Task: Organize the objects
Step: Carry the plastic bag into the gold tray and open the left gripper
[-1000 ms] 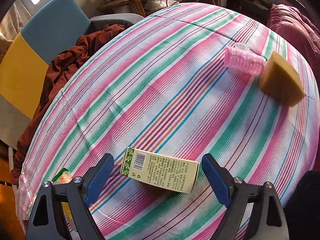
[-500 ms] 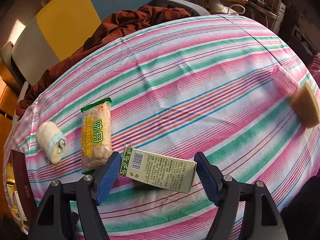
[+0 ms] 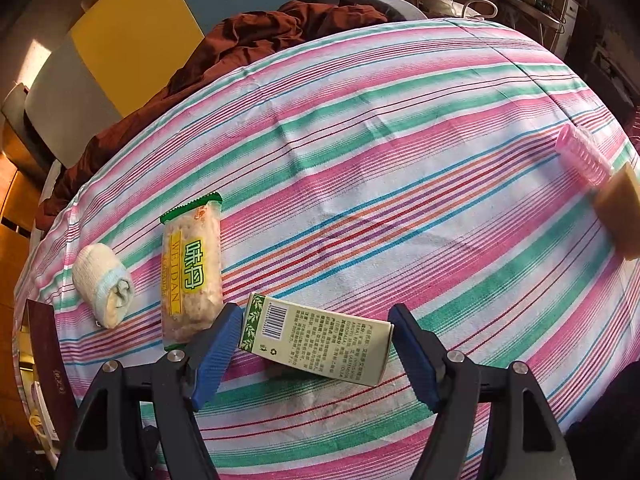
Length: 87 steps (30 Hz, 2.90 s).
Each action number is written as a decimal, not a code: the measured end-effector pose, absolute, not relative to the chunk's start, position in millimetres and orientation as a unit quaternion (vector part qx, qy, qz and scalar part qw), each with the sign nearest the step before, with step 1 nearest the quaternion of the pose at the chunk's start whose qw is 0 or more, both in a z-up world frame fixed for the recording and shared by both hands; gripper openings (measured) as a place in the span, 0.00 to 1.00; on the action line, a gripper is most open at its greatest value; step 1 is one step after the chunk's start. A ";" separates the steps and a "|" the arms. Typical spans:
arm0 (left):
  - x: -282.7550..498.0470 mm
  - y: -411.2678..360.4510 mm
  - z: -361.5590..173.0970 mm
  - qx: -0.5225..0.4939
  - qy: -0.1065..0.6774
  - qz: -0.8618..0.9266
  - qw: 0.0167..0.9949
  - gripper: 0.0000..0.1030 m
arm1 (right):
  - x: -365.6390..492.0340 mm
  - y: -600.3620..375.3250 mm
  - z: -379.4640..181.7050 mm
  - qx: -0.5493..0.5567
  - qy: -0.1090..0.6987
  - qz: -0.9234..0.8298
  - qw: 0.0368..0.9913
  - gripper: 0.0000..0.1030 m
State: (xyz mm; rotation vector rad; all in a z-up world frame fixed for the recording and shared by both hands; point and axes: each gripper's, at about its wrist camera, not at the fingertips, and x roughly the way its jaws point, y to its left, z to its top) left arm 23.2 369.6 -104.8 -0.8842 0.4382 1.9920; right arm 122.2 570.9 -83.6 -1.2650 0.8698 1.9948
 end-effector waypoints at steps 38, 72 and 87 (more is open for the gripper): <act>-24.3 226.7 0.9 -0.357 0.064 0.864 0.348 0.36 | 104.6 567.6 -86.1 -0.483 0.293 0.763 0.313 0.74; -88.0 130.4 -28.7 -0.373 0.057 0.910 0.171 0.50 | 100.8 558.8 -83.6 -0.491 0.261 0.764 0.327 0.74; -49.5 120.2 -8.9 -0.353 0.052 0.915 0.190 0.51 | 95.5 548.5 -61.2 -0.438 0.246 0.803 0.321 0.74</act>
